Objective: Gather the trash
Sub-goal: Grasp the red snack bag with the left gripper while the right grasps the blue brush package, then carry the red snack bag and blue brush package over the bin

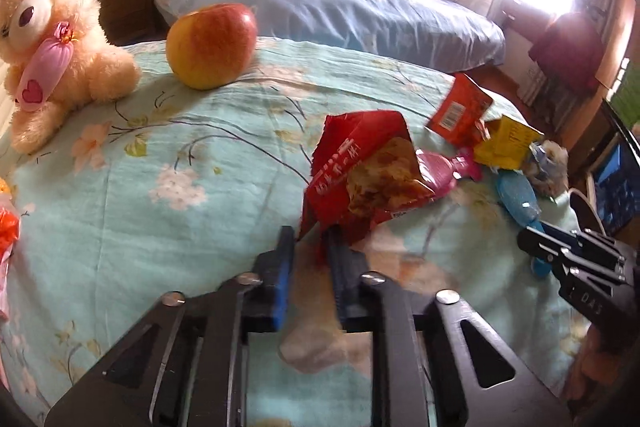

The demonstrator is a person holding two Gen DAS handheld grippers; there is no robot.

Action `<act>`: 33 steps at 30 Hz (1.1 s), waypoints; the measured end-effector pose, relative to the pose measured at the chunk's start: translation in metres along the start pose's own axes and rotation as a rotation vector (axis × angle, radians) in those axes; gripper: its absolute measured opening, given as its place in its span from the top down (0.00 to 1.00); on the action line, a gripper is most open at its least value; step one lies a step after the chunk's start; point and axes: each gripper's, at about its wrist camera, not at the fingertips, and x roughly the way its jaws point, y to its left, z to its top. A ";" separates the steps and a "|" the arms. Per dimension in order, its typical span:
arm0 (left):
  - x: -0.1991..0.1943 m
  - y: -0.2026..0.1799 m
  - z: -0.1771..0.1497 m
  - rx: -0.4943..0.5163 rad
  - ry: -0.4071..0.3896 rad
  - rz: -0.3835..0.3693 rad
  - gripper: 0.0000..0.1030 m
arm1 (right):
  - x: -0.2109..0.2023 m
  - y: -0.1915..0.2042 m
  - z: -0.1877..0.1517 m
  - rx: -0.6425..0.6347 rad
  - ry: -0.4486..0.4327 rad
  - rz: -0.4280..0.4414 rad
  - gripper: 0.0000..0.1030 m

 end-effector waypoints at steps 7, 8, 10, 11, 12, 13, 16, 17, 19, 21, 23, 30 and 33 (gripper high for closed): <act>-0.020 -0.010 -0.022 -0.008 -0.004 -0.039 0.94 | -0.023 0.000 -0.017 0.025 -0.023 0.063 0.79; -0.023 -0.011 -0.026 -0.007 -0.004 -0.043 0.95 | -0.026 0.000 -0.019 0.027 -0.026 0.067 0.79; -0.028 -0.015 -0.031 -0.010 -0.002 -0.055 0.95 | -0.033 -0.001 -0.025 0.035 -0.030 0.077 0.79; -0.030 -0.017 -0.034 -0.012 -0.001 -0.062 0.95 | -0.037 -0.003 -0.028 0.038 -0.034 0.083 0.79; -0.033 -0.019 -0.036 -0.011 0.001 -0.071 0.95 | -0.039 -0.004 -0.030 0.041 -0.035 0.083 0.79; -0.034 -0.022 -0.037 -0.008 0.001 -0.076 0.95 | -0.042 -0.005 -0.032 0.044 -0.037 0.084 0.79; -0.039 -0.033 -0.043 0.004 0.002 -0.099 0.95 | -0.050 -0.011 -0.039 0.059 -0.042 0.080 0.79; -0.041 -0.038 -0.045 0.009 0.002 -0.108 0.95 | -0.052 -0.014 -0.042 0.066 -0.043 0.079 0.79; -0.043 -0.047 -0.046 0.022 0.005 -0.121 0.95 | -0.056 -0.020 -0.047 0.082 -0.046 0.073 0.79; -0.044 -0.058 -0.049 0.040 0.008 -0.135 0.95 | -0.061 -0.027 -0.051 0.098 -0.050 0.067 0.79; -0.046 -0.069 -0.052 0.056 0.012 -0.153 0.95 | -0.065 -0.031 -0.054 0.107 -0.054 0.061 0.79; -0.049 -0.101 -0.058 0.106 0.024 -0.198 0.95 | -0.080 -0.051 -0.065 0.149 -0.075 0.039 0.79; -0.048 -0.113 -0.060 0.124 0.031 -0.215 0.95 | -0.085 -0.060 -0.069 0.164 -0.080 0.028 0.79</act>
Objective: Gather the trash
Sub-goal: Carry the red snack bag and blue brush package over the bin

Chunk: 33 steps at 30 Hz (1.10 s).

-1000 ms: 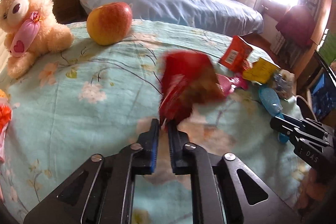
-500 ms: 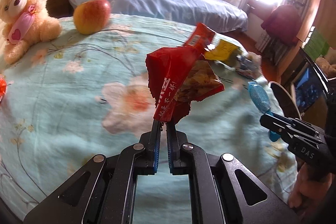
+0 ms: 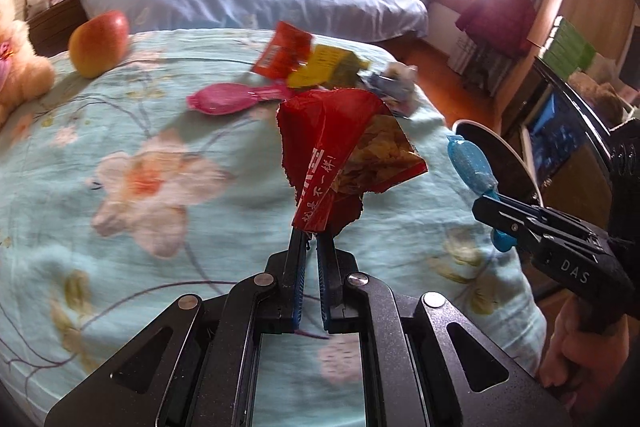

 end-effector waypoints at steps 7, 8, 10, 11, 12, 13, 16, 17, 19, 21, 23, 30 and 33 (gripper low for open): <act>0.004 -0.027 0.004 0.046 0.003 -0.023 0.95 | -0.015 -0.022 -0.005 0.036 -0.016 -0.026 0.79; 0.005 -0.030 0.004 0.053 0.004 -0.027 0.95 | -0.016 -0.025 -0.006 0.041 -0.020 -0.029 0.79; 0.006 -0.037 0.004 0.064 0.005 -0.033 0.95 | -0.021 -0.032 -0.007 0.051 -0.025 -0.036 0.79; 0.007 -0.041 0.005 0.074 0.007 -0.038 0.95 | -0.022 -0.035 -0.007 0.056 -0.027 -0.039 0.79; 0.007 -0.045 0.005 0.080 0.008 -0.041 0.95 | -0.024 -0.039 -0.008 0.062 -0.030 -0.045 0.79; 0.008 -0.048 0.005 0.085 0.011 -0.045 0.95 | -0.026 -0.041 -0.009 0.066 -0.032 -0.048 0.79; 0.011 -0.058 0.006 0.102 0.015 -0.054 0.95 | -0.030 -0.051 -0.010 0.082 -0.037 -0.059 0.79; 0.012 -0.061 0.007 0.107 0.015 -0.056 0.95 | -0.031 -0.054 -0.011 0.088 -0.039 -0.062 0.79; 0.013 -0.067 0.008 0.118 0.016 -0.060 0.95 | -0.034 -0.061 -0.012 0.098 -0.042 -0.071 0.79; 0.015 -0.075 0.009 0.129 0.019 -0.066 0.95 | -0.037 -0.067 -0.013 0.108 -0.046 -0.078 0.79; 0.017 -0.081 0.009 0.138 0.022 -0.072 0.95 | -0.040 -0.073 -0.014 0.117 -0.050 -0.086 0.79; 0.026 -0.102 0.011 0.170 0.036 -0.089 0.95 | -0.047 -0.093 -0.016 0.148 -0.062 -0.112 0.79; 0.030 -0.111 0.012 0.183 0.042 -0.096 0.95 | -0.048 -0.101 -0.016 0.157 -0.062 -0.119 0.79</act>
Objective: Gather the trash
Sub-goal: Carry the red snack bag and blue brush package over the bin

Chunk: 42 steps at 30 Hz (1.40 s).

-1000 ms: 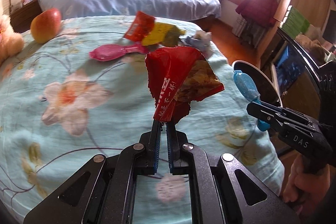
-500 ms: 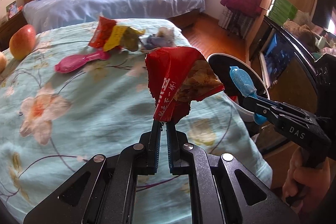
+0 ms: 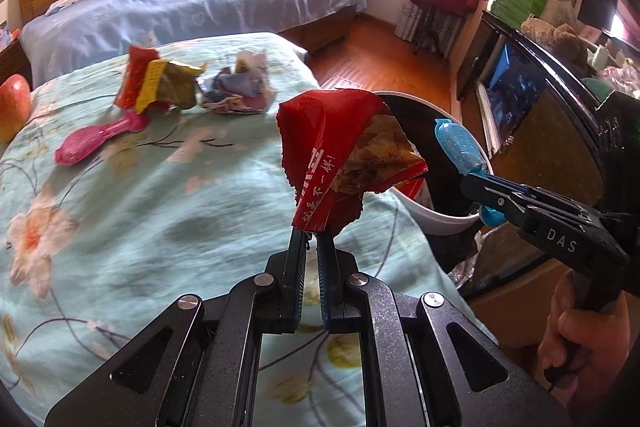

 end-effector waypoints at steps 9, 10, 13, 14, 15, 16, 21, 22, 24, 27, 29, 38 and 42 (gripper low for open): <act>0.014 -0.021 0.013 0.044 0.012 -0.014 0.95 | 0.000 -0.019 0.003 0.023 -0.002 -0.024 0.79; 0.015 -0.023 0.014 0.048 0.012 -0.015 0.95 | 0.000 -0.020 0.003 0.025 -0.002 -0.026 0.79; 0.018 -0.028 0.016 0.064 0.014 -0.017 0.95 | 0.000 -0.026 0.004 0.032 -0.003 -0.034 0.79; 0.019 -0.030 0.017 0.067 0.015 -0.019 0.95 | 0.000 -0.028 0.005 0.034 -0.003 -0.035 0.79; 0.021 -0.034 0.018 0.072 0.017 -0.020 0.95 | 0.000 -0.030 0.005 0.036 -0.003 -0.038 0.79; 0.022 -0.036 0.019 0.078 0.019 -0.021 0.95 | 0.001 -0.032 0.006 0.038 -0.003 -0.038 0.79; 0.028 -0.045 0.024 0.096 0.028 -0.023 0.95 | 0.003 -0.040 0.009 0.047 -0.001 -0.045 0.79; 0.030 -0.046 0.025 0.098 0.030 -0.026 0.95 | 0.004 -0.041 0.010 0.048 0.000 -0.045 0.79; 0.032 -0.048 0.028 0.100 0.033 -0.030 0.95 | 0.005 -0.044 0.012 0.053 0.000 -0.046 0.79; 0.036 -0.052 0.032 0.102 0.038 -0.035 0.95 | 0.007 -0.049 0.015 0.059 0.001 -0.049 0.79; 0.039 -0.054 0.034 0.105 0.043 -0.038 0.95 | 0.009 -0.052 0.016 0.063 0.002 -0.050 0.79; 0.052 -0.058 0.043 0.094 0.080 -0.063 0.95 | 0.017 -0.061 0.022 0.073 0.011 -0.047 0.79; 0.059 -0.061 0.046 0.092 0.094 -0.069 0.95 | 0.020 -0.064 0.025 0.075 0.016 -0.048 0.79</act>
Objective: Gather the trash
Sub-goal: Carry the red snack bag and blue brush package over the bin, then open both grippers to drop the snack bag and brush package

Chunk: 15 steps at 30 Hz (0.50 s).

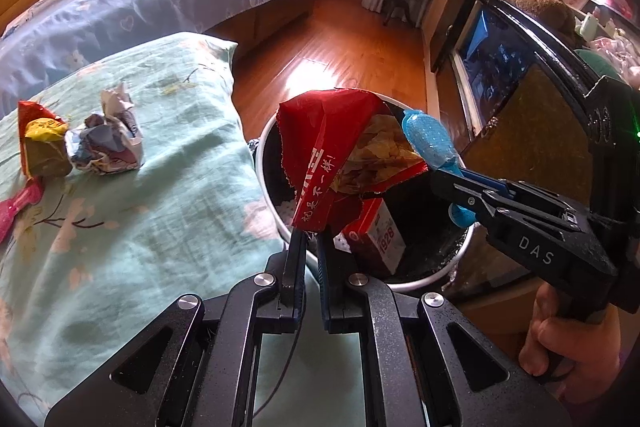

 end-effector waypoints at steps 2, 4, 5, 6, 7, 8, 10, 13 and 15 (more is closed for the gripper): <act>0.003 -0.001 0.002 -0.001 0.008 -0.002 0.95 | 0.002 -0.002 0.001 0.007 0.005 0.002 0.78; 0.004 -0.003 0.003 -0.002 0.013 -0.005 0.94 | 0.003 -0.004 0.002 0.011 0.008 0.003 0.78; 0.006 -0.004 0.004 -0.003 0.016 -0.008 0.94 | 0.004 -0.005 0.002 0.012 0.009 0.003 0.78; 0.006 -0.004 0.005 -0.004 0.018 -0.011 0.94 | 0.005 -0.005 0.002 0.013 0.011 0.003 0.78; 0.007 -0.005 0.005 -0.005 0.020 -0.013 0.94 | 0.006 -0.006 0.002 0.015 0.014 0.004 0.78; 0.008 -0.006 0.006 -0.004 0.020 -0.015 0.94 | 0.006 -0.006 0.002 0.018 0.017 0.006 0.78; 0.009 -0.009 0.007 0.000 0.021 -0.017 0.94 | 0.007 -0.007 0.003 0.021 0.019 0.005 0.78; 0.010 -0.008 0.009 0.002 0.016 -0.015 0.85 | 0.007 -0.009 0.004 0.025 0.017 0.003 0.76; 0.009 -0.007 0.009 -0.005 0.009 -0.021 0.71 | 0.005 -0.010 0.006 0.032 0.016 0.009 0.75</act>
